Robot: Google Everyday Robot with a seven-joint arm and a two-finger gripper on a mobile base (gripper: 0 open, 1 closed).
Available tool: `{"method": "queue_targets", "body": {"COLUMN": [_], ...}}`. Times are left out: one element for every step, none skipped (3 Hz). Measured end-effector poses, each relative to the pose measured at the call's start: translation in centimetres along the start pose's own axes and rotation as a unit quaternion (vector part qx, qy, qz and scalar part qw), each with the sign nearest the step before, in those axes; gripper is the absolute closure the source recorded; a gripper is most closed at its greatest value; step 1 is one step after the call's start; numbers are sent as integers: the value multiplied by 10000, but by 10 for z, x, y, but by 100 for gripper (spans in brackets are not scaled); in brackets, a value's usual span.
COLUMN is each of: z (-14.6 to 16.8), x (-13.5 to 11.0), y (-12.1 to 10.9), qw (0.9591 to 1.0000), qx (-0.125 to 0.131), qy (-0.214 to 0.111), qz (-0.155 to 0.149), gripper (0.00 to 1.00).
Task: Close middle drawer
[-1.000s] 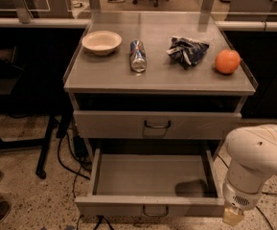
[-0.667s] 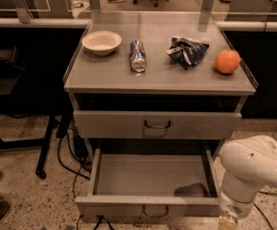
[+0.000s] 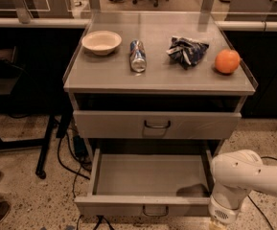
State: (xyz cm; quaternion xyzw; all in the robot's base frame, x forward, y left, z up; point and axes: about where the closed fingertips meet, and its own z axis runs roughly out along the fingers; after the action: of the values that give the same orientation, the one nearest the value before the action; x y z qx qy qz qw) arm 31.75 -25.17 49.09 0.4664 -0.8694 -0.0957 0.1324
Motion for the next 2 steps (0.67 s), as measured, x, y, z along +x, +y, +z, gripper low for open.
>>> {"method": "queue_targets", "body": {"z": [6,20], "x": [-1,-10], "y": [-3,-28], "qw": [10000,9994], "qx": [-15,189], "qy": [6,-75], "qz": [58,280], "gripper": [100,100]}}
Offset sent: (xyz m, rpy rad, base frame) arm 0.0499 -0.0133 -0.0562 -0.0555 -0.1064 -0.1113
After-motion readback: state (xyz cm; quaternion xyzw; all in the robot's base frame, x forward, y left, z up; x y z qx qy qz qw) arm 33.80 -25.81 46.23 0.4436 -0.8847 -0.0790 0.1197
